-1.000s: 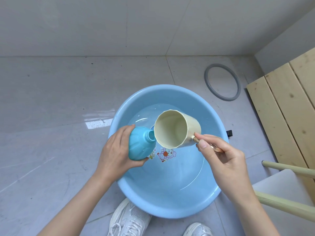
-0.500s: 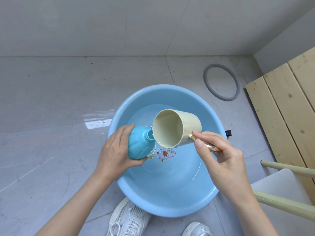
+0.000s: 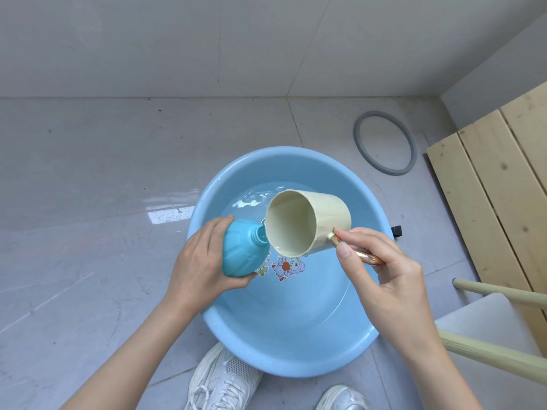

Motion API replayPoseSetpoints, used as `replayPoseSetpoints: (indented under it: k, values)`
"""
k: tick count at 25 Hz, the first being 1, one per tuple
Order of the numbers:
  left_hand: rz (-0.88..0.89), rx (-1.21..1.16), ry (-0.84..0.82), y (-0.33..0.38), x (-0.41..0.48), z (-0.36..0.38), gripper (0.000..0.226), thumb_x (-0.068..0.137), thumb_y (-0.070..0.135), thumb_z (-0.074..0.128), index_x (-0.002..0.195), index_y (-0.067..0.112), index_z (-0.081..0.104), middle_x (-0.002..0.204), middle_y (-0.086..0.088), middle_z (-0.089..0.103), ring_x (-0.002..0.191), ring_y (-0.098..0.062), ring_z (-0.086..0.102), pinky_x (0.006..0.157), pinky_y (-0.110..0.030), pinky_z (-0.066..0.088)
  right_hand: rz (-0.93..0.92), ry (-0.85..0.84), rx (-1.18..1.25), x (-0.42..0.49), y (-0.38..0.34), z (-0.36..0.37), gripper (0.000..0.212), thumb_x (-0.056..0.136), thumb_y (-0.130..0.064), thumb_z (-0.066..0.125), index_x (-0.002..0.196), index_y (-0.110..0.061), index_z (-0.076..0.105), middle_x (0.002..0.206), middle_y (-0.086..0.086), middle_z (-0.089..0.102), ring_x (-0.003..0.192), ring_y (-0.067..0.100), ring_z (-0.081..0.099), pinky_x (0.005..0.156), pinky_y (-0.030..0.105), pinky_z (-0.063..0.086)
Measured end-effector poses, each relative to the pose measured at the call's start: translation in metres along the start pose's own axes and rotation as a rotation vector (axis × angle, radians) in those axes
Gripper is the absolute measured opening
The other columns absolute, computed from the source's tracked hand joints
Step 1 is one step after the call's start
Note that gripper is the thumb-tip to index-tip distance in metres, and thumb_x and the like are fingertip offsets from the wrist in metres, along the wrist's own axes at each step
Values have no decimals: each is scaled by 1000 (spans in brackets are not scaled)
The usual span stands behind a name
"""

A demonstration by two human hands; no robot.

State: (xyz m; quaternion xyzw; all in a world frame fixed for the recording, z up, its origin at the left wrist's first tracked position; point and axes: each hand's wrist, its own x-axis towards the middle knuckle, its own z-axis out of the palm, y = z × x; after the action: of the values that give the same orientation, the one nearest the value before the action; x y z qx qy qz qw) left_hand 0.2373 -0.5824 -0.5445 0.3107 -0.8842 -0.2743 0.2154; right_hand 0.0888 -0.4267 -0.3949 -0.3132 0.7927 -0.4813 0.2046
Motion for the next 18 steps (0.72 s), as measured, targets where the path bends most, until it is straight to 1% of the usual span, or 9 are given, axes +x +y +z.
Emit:
replayPoseSetpoints:
  k: [18]
  values:
    - [-1, -4, -1, 0, 0, 0, 91, 60, 63, 61, 128, 6, 42, 118, -12, 59, 108, -20, 48, 88, -27, 37, -50, 5, -71, -1, -1, 0, 28, 80, -40, 61, 99, -23, 72, 101, 3, 67, 90, 6, 65, 80, 12, 47]
